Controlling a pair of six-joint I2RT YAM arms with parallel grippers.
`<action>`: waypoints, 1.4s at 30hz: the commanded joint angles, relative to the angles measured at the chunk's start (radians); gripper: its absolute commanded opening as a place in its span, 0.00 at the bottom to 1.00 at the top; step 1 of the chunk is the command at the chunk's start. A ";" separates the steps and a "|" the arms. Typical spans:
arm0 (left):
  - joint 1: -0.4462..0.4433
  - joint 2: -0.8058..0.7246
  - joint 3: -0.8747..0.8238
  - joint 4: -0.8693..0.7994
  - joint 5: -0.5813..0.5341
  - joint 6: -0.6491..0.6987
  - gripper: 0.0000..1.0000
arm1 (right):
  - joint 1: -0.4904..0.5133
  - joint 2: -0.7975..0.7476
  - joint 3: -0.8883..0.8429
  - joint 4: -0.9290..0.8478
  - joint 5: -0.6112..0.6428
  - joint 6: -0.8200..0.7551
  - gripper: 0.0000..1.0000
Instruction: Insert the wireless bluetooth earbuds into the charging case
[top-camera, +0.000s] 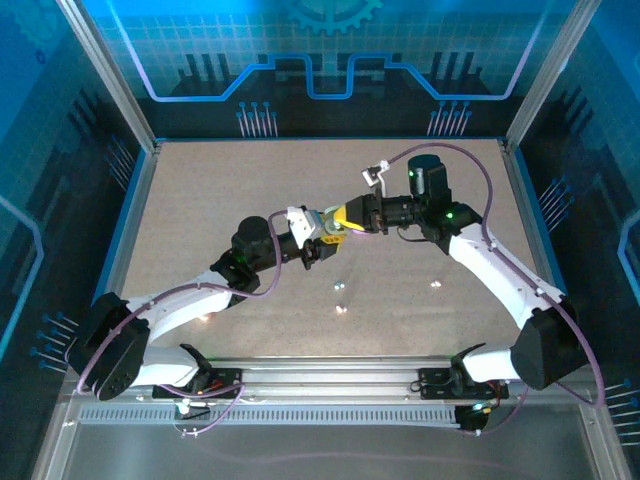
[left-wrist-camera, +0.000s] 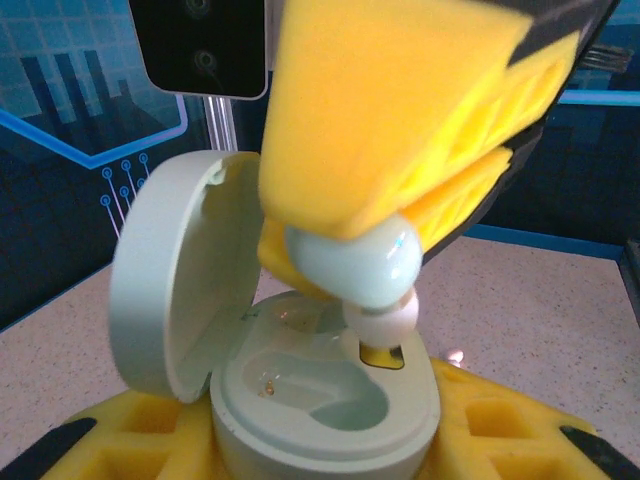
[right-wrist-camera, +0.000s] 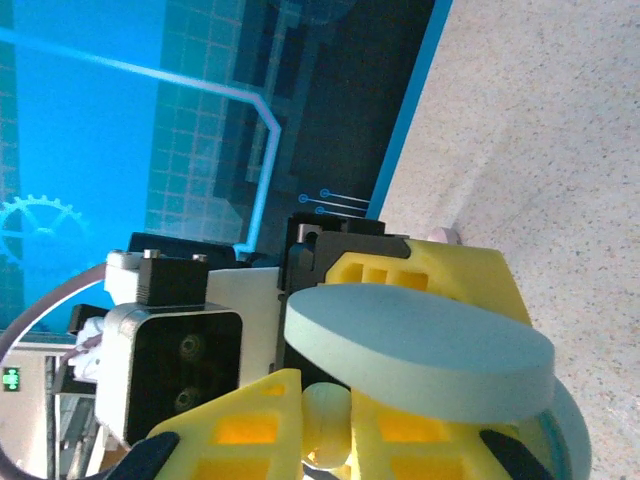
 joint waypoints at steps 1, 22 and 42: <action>-0.007 0.009 0.035 0.055 0.010 0.004 0.27 | 0.034 -0.011 0.038 -0.049 0.066 -0.040 0.16; -0.009 0.010 0.021 0.115 -0.005 -0.034 0.27 | 0.125 -0.049 0.069 -0.172 0.346 -0.127 0.16; -0.009 -0.001 0.018 0.131 -0.010 -0.051 0.26 | 0.153 -0.059 0.114 -0.318 0.461 -0.208 0.26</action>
